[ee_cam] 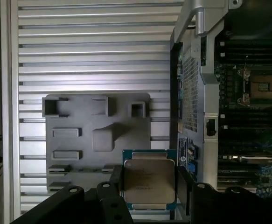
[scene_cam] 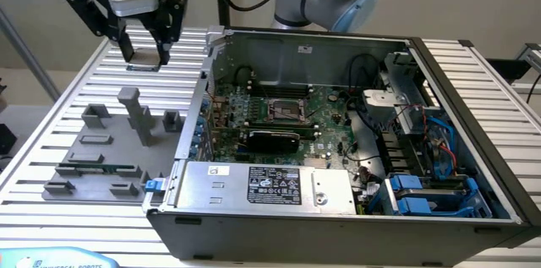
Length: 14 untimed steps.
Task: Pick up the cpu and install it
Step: 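Pick up the cpu and move it towards the insertion slot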
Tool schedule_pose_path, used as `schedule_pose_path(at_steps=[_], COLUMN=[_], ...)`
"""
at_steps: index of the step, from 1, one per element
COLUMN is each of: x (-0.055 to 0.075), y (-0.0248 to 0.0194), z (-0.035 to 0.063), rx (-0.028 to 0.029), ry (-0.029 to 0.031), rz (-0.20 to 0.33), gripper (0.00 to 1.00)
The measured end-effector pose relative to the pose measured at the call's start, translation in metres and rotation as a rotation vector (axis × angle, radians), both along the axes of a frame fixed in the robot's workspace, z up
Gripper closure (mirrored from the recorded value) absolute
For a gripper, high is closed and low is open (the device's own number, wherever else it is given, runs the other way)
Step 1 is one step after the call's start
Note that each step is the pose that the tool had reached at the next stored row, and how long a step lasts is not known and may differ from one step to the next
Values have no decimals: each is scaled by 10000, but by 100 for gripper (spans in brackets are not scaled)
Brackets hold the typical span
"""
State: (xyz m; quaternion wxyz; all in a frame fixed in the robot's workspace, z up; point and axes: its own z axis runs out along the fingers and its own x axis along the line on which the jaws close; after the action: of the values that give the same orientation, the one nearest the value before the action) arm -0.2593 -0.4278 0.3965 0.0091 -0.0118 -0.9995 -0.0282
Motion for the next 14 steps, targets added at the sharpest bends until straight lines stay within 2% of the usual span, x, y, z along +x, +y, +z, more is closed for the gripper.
schedule_pose_path(at_steps=[6, 14], x=[271, 635], y=[0, 1], z=[0, -1], rx=[75, 110], ry=[0, 1], rz=[-2, 0], gripper=[45, 45])
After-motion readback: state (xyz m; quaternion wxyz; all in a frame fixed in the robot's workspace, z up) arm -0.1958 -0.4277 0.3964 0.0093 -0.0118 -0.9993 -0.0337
